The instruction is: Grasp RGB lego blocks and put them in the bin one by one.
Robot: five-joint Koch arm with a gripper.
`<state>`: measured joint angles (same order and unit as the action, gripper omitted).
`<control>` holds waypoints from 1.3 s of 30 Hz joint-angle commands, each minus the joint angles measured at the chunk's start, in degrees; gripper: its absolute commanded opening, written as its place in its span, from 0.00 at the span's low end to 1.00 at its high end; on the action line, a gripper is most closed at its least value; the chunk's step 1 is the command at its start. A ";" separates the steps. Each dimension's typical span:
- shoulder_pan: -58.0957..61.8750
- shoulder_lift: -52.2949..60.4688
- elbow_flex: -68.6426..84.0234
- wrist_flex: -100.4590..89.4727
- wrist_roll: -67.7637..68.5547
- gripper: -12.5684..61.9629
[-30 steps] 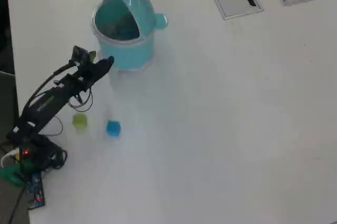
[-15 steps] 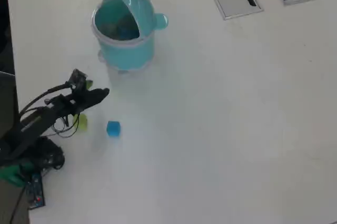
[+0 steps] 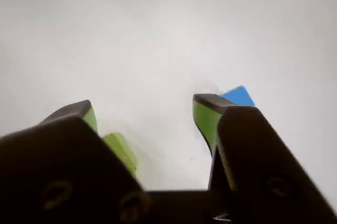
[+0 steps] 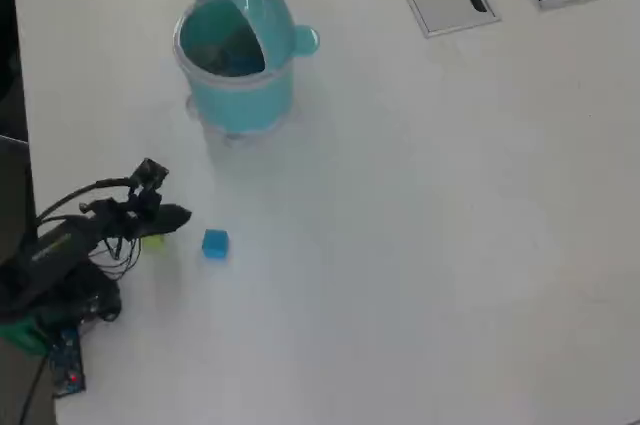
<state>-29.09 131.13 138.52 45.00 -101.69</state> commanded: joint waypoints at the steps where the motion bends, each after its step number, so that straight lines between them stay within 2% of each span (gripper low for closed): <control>1: -0.09 4.31 -0.70 3.25 0.70 0.63; 9: -0.53 4.31 1.85 6.06 0.79 0.63; 20: -8.00 4.31 3.25 8.35 2.46 0.64; 27: -9.84 4.31 3.78 5.19 2.37 0.62; 39: -9.32 4.31 14.50 -4.92 1.32 0.61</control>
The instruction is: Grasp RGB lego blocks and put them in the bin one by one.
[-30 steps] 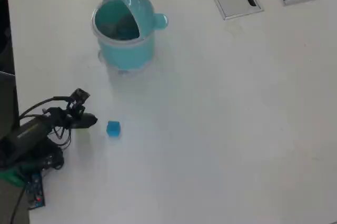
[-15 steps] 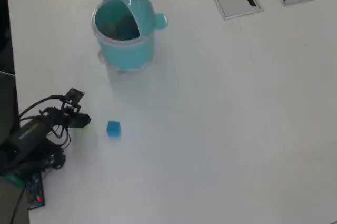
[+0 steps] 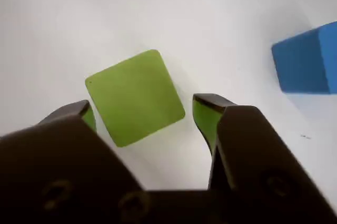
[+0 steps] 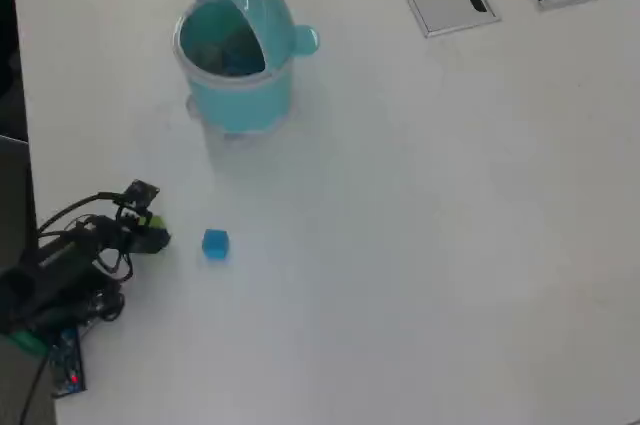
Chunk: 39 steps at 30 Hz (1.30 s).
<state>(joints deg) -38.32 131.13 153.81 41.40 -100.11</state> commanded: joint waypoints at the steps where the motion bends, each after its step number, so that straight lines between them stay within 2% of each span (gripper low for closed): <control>1: 0.00 4.31 -0.35 -2.29 -0.35 0.61; 13: 1.14 4.48 3.16 -6.94 -0.35 0.55; 16: 1.67 4.48 3.87 -8.00 -0.09 0.50; 19: 1.93 4.57 4.22 -8.53 0.00 0.48; 22: 2.11 4.57 3.87 -10.28 1.58 0.40; 27: 2.11 4.57 2.99 -11.78 2.81 0.38; 30: 2.20 4.57 1.76 -12.74 4.66 0.32; 36: 1.41 4.57 -2.64 -12.83 6.86 0.32; 39: -1.23 4.48 -7.12 -17.23 13.27 0.32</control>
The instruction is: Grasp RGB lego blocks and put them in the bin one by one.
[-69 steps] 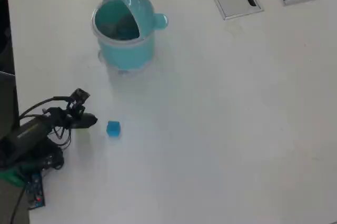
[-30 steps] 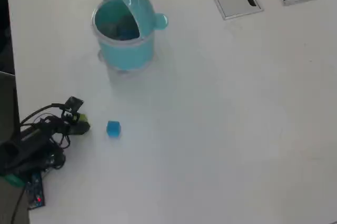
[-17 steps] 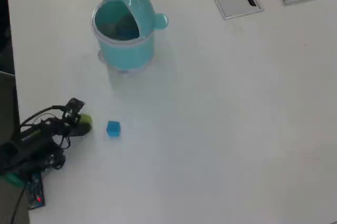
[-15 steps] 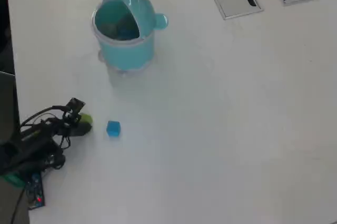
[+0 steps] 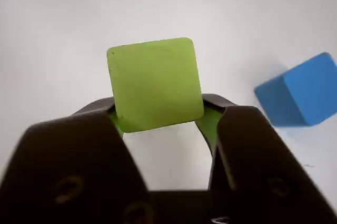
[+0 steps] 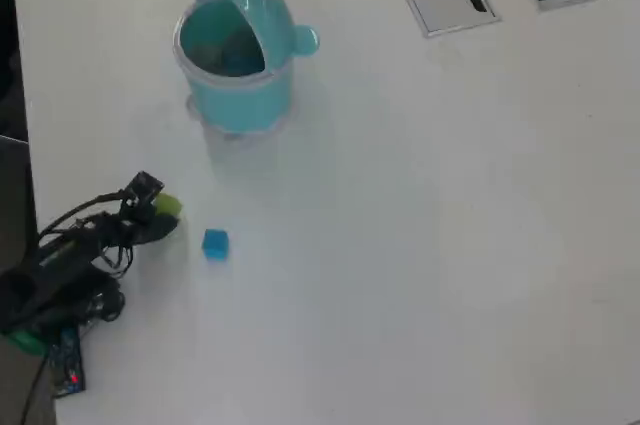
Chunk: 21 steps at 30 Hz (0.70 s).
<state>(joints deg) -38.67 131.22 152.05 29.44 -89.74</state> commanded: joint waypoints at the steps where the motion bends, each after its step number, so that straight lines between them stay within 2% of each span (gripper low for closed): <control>1: -1.14 4.39 -5.80 -6.24 3.60 0.32; 10: -7.65 4.13 -15.12 -16.44 14.59 0.32; 15: -12.13 2.64 -30.32 -16.87 22.50 0.27; 21: -12.13 -0.44 -39.90 -18.28 23.03 0.26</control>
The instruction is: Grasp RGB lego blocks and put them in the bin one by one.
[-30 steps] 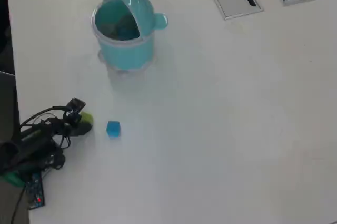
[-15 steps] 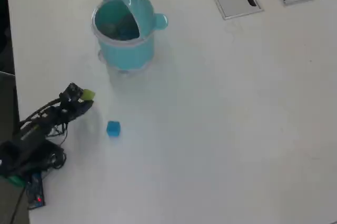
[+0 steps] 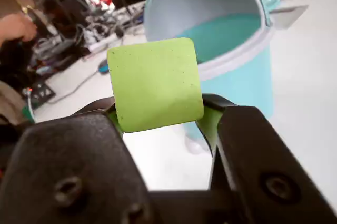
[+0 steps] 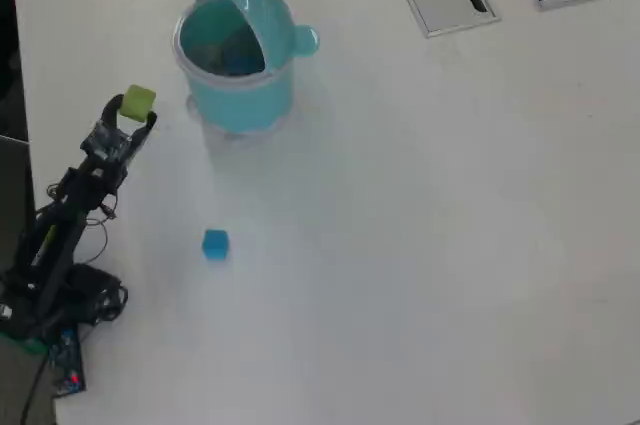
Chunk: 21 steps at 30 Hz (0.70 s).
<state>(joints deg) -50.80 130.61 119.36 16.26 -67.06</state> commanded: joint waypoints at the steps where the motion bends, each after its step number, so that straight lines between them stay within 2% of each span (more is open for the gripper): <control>1: -0.09 -1.23 -9.58 -5.10 0.35 0.26; 5: -0.26 -7.82 -17.14 -5.36 -0.44 0.26; 12: 0.35 -18.02 -20.74 -11.69 -4.39 0.26; 17: 0.00 -30.06 -37.27 -7.65 -7.73 0.26; 21: -0.09 -35.07 -43.86 -5.80 -8.96 0.26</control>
<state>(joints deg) -50.89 94.22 81.83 11.07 -75.85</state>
